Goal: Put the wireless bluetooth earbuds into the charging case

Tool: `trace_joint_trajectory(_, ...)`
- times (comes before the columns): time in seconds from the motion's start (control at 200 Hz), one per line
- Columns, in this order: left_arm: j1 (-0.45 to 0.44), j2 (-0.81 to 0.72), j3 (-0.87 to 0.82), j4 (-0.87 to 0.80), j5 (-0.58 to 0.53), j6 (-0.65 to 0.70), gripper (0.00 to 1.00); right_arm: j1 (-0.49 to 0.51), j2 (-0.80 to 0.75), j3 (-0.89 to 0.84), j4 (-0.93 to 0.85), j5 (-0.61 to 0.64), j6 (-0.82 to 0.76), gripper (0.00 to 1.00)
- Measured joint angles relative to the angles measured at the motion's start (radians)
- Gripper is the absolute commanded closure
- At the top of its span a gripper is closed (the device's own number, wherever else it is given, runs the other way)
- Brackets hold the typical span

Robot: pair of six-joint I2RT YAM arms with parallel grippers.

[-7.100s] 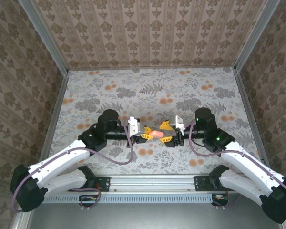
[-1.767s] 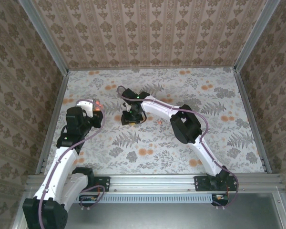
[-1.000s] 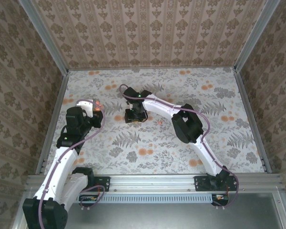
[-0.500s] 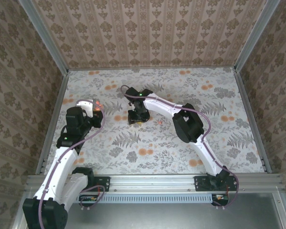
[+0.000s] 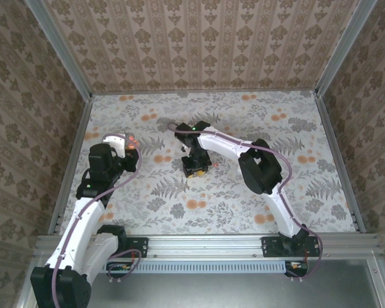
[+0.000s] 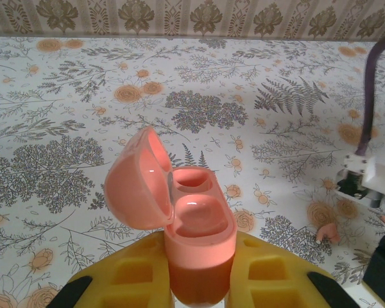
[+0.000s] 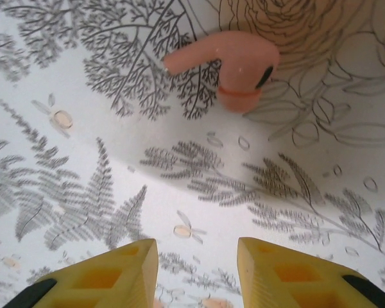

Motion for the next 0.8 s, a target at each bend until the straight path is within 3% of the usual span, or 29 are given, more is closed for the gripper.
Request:
trace_joint_trajectory(0.27, 0.0, 0.0, 0.0, 0.0, 0.0, 0.0, 0.92, -0.055, -0.07, 0.006, 0.086, 0.01, 0.072, 0.59)
trace_joint_trajectory(0.46, 0.0, 0.0, 0.0, -0.004, 0.0, 0.0, 0.92, -0.082, -0.028, 0.071, 0.087, 0.039, 0.164, 0.54)
trace_joint_trajectory(0.8, 0.0, 0.0, 0.0, -0.003, 0.0, 0.0, 0.92, -0.071, 0.016, 0.066, 0.118, 0.037, 0.35, 0.58)
